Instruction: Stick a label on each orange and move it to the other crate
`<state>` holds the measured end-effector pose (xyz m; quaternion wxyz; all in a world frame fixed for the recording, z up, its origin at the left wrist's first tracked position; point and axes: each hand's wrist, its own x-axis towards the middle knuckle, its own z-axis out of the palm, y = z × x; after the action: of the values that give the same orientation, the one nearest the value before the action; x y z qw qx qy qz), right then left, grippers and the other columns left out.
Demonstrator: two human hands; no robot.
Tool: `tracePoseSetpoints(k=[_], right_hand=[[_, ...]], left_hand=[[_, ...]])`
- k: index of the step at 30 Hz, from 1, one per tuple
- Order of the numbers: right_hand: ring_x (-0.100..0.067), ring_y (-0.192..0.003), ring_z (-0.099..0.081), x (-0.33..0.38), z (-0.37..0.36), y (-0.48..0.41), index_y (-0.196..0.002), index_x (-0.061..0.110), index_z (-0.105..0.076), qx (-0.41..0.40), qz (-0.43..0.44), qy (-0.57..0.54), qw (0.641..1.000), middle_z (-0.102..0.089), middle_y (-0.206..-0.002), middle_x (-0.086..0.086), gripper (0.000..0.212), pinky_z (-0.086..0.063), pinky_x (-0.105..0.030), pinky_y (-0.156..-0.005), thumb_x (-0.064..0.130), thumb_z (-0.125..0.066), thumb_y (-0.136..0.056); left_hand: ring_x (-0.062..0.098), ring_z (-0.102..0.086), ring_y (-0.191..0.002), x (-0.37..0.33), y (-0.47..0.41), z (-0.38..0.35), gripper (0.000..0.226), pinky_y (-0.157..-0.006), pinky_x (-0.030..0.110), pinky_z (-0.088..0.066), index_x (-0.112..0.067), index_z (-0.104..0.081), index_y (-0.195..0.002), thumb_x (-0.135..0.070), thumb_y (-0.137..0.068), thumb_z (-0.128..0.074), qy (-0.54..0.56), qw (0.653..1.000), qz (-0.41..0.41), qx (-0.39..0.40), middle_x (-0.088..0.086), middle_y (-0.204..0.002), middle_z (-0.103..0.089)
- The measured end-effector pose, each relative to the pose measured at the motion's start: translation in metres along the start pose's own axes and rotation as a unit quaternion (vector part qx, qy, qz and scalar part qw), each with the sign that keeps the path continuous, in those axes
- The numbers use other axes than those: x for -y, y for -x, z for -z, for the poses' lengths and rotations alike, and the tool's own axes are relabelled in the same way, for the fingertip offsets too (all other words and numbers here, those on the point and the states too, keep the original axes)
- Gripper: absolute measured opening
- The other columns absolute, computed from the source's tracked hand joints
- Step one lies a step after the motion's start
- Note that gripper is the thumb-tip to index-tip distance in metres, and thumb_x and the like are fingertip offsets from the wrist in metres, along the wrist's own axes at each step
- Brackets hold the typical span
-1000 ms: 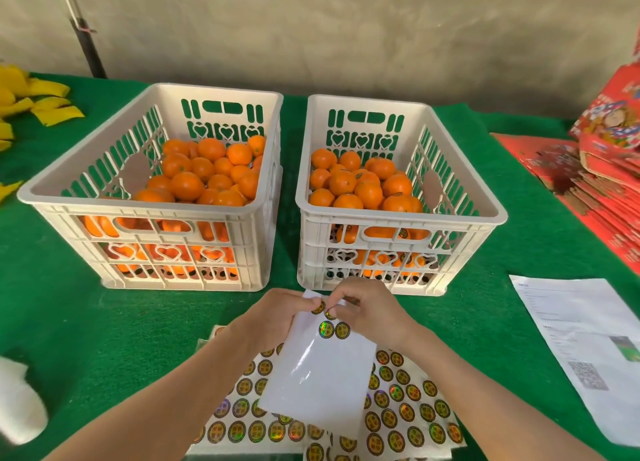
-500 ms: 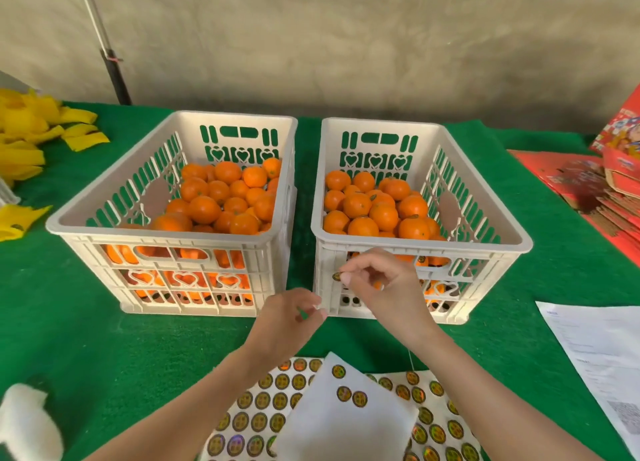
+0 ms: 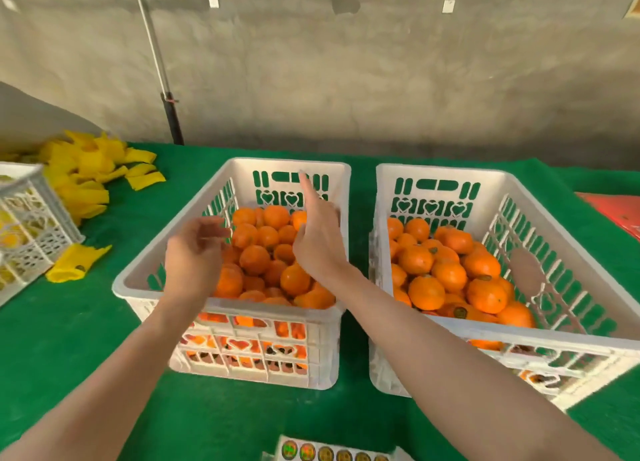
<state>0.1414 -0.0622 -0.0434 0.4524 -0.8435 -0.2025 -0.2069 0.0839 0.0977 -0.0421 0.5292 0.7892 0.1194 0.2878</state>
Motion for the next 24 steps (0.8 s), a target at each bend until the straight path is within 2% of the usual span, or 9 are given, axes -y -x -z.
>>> tracePoseSetpoints(k=[2,5,8,10,13,17,20,22,24], right_hand=[[-0.014,-0.111,-0.046,-0.007,-0.021,-0.015,-0.151,0.020,-0.015,0.003,-0.021,0.018,1.000,-0.053,-0.127,-0.005,0.083,-0.047,-0.035,-0.095,-0.010,-0.053,-0.084],[-0.016,-0.116,-0.045,-0.022,-0.043,-0.021,-0.151,0.025,-0.012,0.028,-0.061,0.033,0.997,-0.048,-0.134,-0.004,0.085,-0.045,-0.036,-0.100,-0.010,-0.051,-0.083],[-0.019,-0.108,-0.050,-0.033,-0.051,-0.020,-0.150,0.030,-0.011,0.043,-0.080,0.062,0.994,-0.053,-0.125,-0.006,0.087,-0.045,-0.030,-0.088,-0.008,-0.051,-0.083],[-0.018,-0.098,-0.052,-0.034,-0.052,-0.022,-0.149,0.034,-0.008,0.058,-0.074,0.096,0.991,-0.055,-0.116,-0.006,0.088,-0.049,-0.031,-0.080,-0.005,-0.052,-0.084],[-0.019,-0.097,-0.054,-0.032,-0.050,-0.023,-0.149,0.036,-0.006,0.084,-0.075,0.112,0.987,-0.054,-0.113,-0.005,0.085,-0.053,-0.037,-0.078,0.000,-0.053,-0.088],[-0.017,-0.083,-0.054,-0.034,-0.051,-0.023,-0.148,0.037,-0.006,0.100,-0.077,0.119,0.985,-0.054,-0.098,-0.004,0.081,-0.046,-0.030,-0.061,0.003,-0.052,-0.090],[-0.017,-0.088,-0.054,-0.034,-0.051,-0.024,-0.148,0.035,-0.009,0.106,-0.083,0.125,0.983,-0.054,-0.104,-0.004,0.077,-0.051,-0.032,-0.067,0.004,-0.050,-0.091],[-0.019,-0.104,-0.051,-0.033,-0.049,-0.022,-0.148,0.031,-0.017,0.094,-0.086,0.118,0.985,-0.052,-0.119,-0.004,0.071,-0.048,-0.032,-0.081,0.003,-0.049,-0.091],[-0.017,-0.116,-0.045,-0.032,-0.048,-0.022,-0.143,0.024,-0.032,0.057,-0.085,0.103,0.989,-0.049,-0.128,-0.003,0.058,-0.040,-0.025,-0.092,0.004,-0.050,-0.092]], left_hand=[[0.025,-0.064,-0.084,0.016,-0.034,-0.002,0.030,-0.074,0.029,-0.052,-0.015,-0.062,-0.096,0.008,-0.083,-0.047,-0.065,0.998,0.022,0.003,0.007,-0.093,-0.069],[0.028,-0.062,-0.095,0.040,-0.076,-0.016,0.020,-0.080,0.031,-0.049,-0.008,-0.065,-0.105,-0.006,-0.086,-0.059,-0.200,0.974,0.046,0.092,0.008,-0.100,-0.066],[0.017,-0.056,-0.079,0.057,-0.102,-0.042,0.003,-0.062,0.021,-0.043,-0.016,-0.058,-0.087,-0.014,-0.086,-0.061,-0.333,0.912,0.028,0.238,0.002,-0.088,-0.057],[0.014,-0.056,-0.075,0.069,-0.114,-0.061,0.011,-0.061,0.022,-0.044,-0.015,-0.055,-0.084,-0.023,-0.087,-0.063,-0.395,0.866,0.019,0.305,0.002,-0.084,-0.057],[0.021,-0.062,-0.089,0.088,-0.125,-0.085,0.037,-0.067,0.026,-0.046,-0.010,-0.062,-0.106,-0.043,-0.089,-0.059,-0.450,0.811,0.020,0.374,0.006,-0.092,-0.061],[0.029,-0.048,-0.121,0.113,-0.131,-0.102,0.054,-0.102,0.039,-0.040,-0.020,-0.052,-0.133,-0.056,-0.094,-0.039,-0.514,0.732,0.073,0.441,0.009,-0.129,-0.053],[0.025,-0.054,-0.109,0.115,-0.129,-0.102,0.053,-0.093,0.037,-0.047,-0.015,-0.054,-0.128,-0.050,-0.088,-0.051,-0.484,0.759,0.082,0.429,0.007,-0.118,-0.056],[0.020,-0.058,-0.092,0.103,-0.124,-0.100,0.057,-0.071,0.030,-0.051,-0.013,-0.049,-0.125,-0.042,-0.079,-0.064,-0.431,0.811,0.080,0.388,0.004,-0.103,-0.056],[0.018,-0.058,-0.084,0.086,-0.123,-0.097,0.057,-0.059,0.027,-0.053,-0.019,-0.043,-0.124,-0.028,-0.077,-0.072,-0.303,0.878,0.106,0.354,0.000,-0.099,-0.051]])
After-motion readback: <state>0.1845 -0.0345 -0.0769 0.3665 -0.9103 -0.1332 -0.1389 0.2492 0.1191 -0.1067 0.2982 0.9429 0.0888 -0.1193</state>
